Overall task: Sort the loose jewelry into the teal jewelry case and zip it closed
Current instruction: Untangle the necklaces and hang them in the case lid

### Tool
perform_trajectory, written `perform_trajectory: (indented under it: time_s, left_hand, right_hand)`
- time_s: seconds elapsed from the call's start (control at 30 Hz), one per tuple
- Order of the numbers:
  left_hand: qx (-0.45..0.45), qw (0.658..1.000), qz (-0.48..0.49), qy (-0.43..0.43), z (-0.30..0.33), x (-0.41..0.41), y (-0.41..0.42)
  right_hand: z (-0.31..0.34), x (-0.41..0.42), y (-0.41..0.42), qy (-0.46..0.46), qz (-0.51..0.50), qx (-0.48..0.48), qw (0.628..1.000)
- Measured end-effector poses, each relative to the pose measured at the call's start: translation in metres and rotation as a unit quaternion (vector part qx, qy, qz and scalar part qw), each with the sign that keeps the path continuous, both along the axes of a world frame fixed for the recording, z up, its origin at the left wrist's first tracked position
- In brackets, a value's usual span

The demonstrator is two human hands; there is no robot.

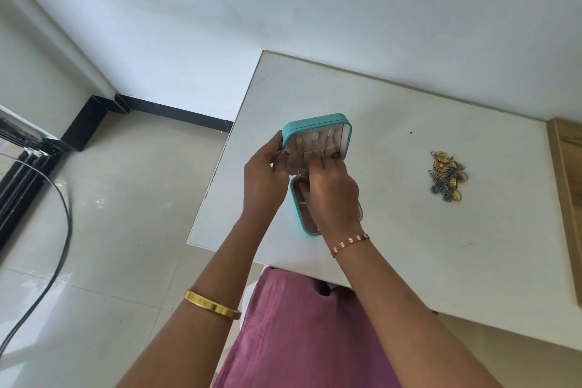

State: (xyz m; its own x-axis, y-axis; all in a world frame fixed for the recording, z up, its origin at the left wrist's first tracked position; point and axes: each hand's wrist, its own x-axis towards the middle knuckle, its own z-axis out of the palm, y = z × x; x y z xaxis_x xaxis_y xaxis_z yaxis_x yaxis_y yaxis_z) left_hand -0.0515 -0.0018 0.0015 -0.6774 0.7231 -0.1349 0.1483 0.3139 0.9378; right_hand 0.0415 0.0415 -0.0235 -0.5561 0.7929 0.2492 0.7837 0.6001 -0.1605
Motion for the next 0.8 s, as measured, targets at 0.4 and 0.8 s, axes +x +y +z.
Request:
perform_trajectory:
  time_s: [0.4,0.8]
  left_hand:
    - [-0.003,1.0,-0.001,0.001,-0.002,-0.001,-0.001]
    - [-0.003,1.0,-0.005,0.011,-0.005,-0.003,-0.001]
  right_hand:
    - [0.009,0.004,0.0,0.119,-0.053,-0.171,0.977]
    - [0.025,0.007,0.017,0.228,-0.105,-0.282,0.926]
